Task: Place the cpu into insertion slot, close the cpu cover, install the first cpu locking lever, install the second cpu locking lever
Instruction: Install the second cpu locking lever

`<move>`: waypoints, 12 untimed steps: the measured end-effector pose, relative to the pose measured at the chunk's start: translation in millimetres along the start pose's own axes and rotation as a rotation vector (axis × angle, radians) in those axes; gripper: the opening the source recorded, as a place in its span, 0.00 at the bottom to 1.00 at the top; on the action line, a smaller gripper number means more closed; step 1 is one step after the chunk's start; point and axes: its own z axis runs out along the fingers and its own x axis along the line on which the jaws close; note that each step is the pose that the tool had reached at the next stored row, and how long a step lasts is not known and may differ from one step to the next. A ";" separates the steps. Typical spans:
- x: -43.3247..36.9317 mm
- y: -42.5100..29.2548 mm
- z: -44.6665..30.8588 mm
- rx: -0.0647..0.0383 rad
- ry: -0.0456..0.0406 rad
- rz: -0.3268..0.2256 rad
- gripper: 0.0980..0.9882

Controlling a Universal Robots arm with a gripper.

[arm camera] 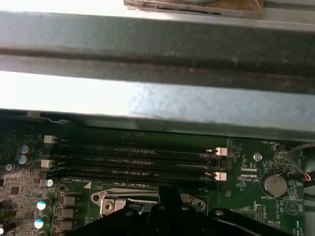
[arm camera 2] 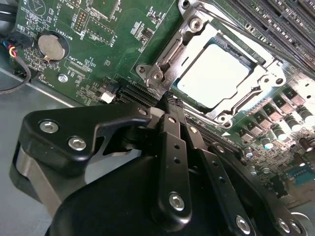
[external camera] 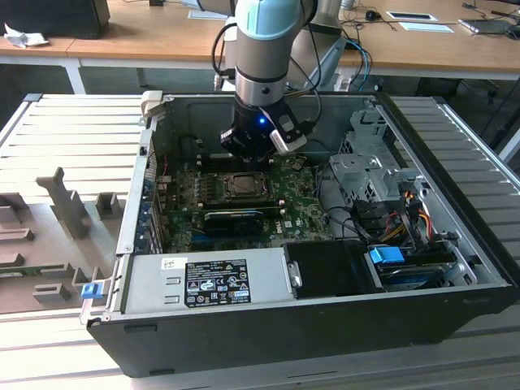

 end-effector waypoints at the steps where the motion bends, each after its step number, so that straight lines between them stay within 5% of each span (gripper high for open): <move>1: 0.1 -1.1 -0.1 0.000 -0.0001 0.000 0.01; 5: 0.1 -1.7 -2.3 0.000 -0.0001 0.000 0.01; 6: 0.1 -1.1 -6.6 0.000 -0.0001 0.000 0.01; 7: -0.1 0.6 -19.1 0.001 0.0000 0.000 0.01; 12: -0.1 -0.8 -26.7 0.001 -0.0002 0.000 0.01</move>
